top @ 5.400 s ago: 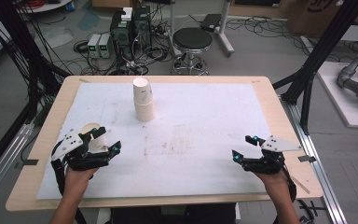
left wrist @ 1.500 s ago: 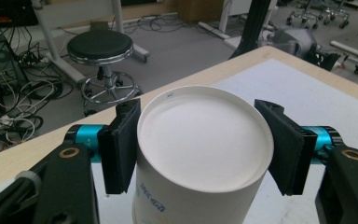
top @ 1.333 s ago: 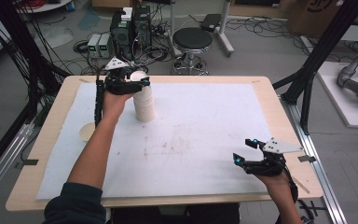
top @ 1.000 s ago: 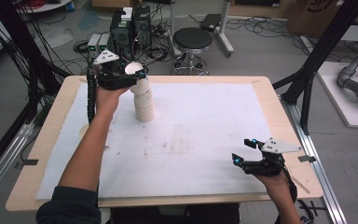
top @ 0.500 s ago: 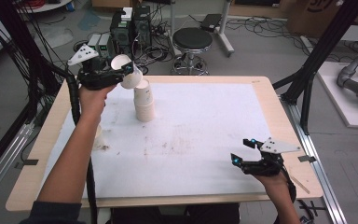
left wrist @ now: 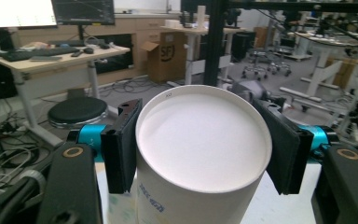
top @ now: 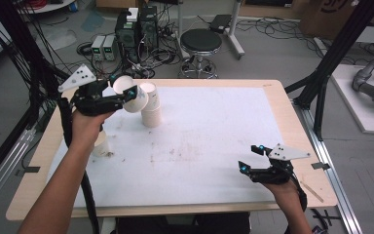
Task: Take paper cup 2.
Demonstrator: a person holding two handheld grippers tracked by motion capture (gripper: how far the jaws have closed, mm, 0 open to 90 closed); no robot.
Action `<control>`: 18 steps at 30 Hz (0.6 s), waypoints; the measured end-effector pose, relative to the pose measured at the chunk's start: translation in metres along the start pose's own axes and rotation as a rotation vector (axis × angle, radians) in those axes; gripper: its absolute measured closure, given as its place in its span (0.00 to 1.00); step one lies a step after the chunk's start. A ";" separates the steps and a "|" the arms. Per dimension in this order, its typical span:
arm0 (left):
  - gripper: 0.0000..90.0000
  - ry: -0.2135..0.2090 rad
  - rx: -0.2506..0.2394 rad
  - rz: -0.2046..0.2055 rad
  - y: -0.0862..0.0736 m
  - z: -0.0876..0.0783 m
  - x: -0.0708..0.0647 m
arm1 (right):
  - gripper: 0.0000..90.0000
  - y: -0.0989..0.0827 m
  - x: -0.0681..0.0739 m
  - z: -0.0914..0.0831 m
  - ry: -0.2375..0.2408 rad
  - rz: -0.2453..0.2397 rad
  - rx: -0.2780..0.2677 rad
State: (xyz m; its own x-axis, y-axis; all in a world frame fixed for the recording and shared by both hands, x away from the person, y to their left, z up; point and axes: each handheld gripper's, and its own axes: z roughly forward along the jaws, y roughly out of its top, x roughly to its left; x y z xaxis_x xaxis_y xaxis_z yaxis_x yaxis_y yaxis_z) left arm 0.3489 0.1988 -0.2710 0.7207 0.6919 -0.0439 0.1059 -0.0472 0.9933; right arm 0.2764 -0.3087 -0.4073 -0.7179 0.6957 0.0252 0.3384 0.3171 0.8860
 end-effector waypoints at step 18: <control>0.40 -0.114 0.047 -0.012 -0.075 -0.010 -0.037 | 0.24 0.002 0.004 0.012 0.032 -0.010 0.016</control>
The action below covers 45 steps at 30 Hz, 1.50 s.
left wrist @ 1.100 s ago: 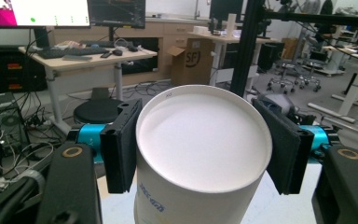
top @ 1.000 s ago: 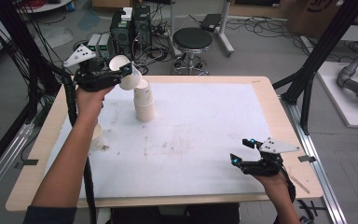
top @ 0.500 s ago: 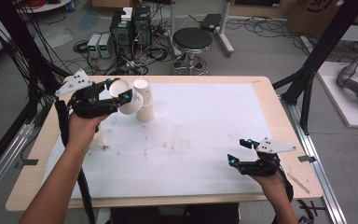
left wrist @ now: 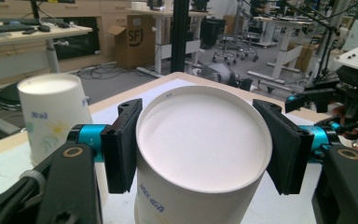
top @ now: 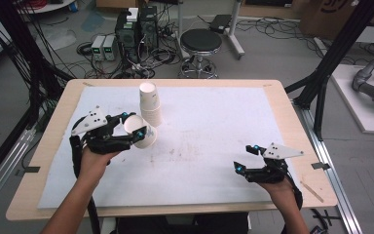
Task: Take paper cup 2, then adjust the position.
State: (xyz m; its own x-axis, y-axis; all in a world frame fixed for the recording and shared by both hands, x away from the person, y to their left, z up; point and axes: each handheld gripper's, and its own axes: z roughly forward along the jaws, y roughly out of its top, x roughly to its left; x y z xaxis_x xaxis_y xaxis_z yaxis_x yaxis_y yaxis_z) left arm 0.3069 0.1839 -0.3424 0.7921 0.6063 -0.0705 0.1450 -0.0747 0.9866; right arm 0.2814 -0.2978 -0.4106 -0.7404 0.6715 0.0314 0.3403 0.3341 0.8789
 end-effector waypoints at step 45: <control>0.40 -0.164 0.068 0.011 -0.027 0.035 -0.046 | 0.24 0.014 0.027 0.011 0.175 -0.048 -0.043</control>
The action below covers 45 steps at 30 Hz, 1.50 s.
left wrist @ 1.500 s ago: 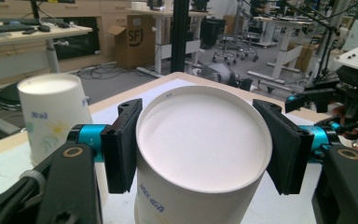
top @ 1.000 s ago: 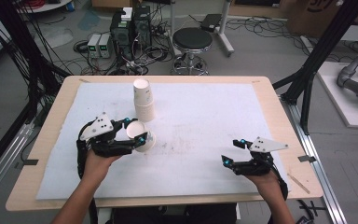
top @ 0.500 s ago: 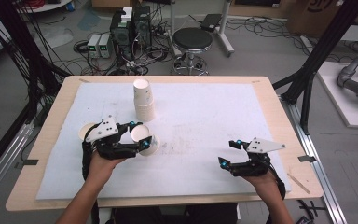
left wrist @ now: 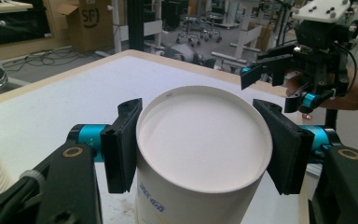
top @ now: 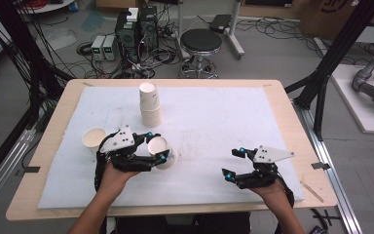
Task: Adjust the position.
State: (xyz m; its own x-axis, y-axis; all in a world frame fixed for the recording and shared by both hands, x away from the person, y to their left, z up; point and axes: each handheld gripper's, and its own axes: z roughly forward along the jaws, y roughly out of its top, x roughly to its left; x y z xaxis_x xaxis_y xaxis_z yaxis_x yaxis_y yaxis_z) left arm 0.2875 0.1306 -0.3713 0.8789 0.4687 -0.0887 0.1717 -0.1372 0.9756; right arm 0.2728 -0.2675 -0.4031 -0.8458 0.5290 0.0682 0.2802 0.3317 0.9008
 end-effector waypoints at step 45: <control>0.40 -0.302 0.066 0.034 0.005 0.060 -0.037 | 0.24 0.020 0.028 0.054 0.323 -0.125 0.004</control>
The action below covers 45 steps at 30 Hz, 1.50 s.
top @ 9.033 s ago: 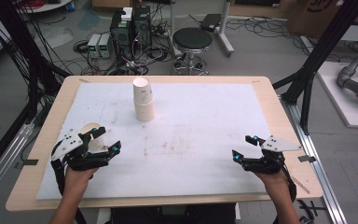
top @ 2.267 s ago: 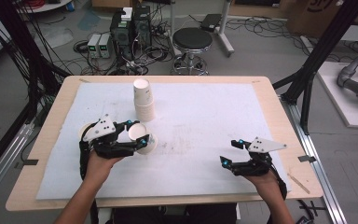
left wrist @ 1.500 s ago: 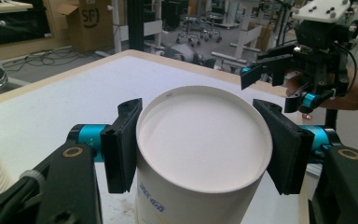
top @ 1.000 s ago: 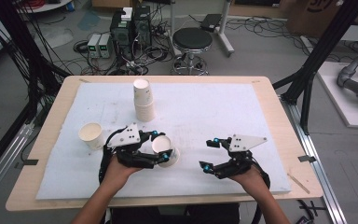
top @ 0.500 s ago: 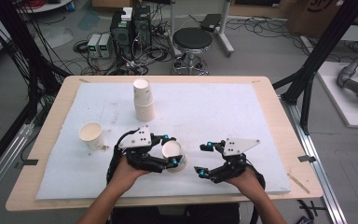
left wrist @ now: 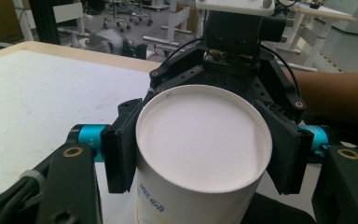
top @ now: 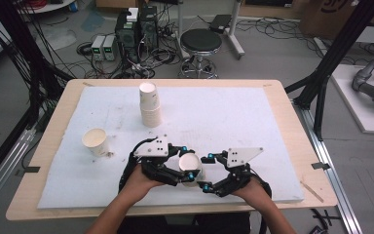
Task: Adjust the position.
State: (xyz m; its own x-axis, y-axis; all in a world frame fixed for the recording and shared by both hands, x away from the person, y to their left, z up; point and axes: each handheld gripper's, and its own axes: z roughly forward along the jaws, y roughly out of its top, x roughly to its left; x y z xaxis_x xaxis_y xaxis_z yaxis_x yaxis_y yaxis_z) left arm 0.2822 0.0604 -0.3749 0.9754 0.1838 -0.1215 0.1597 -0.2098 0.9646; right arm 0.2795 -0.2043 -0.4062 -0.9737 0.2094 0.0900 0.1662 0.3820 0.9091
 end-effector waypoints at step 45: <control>0.18 -0.018 0.181 -0.005 0.000 -0.014 0.003 | 0.39 0.013 -0.002 0.011 0.008 -0.122 0.237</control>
State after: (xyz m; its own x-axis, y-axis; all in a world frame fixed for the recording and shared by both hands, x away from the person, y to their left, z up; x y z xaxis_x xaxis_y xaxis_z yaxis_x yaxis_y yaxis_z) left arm 0.2828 0.0744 -0.3723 0.9769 0.1687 -0.1313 0.1872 -0.3789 0.9063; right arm 0.2851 -0.1900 -0.3991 -0.9898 0.1424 -0.0107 0.0783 0.6042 0.7929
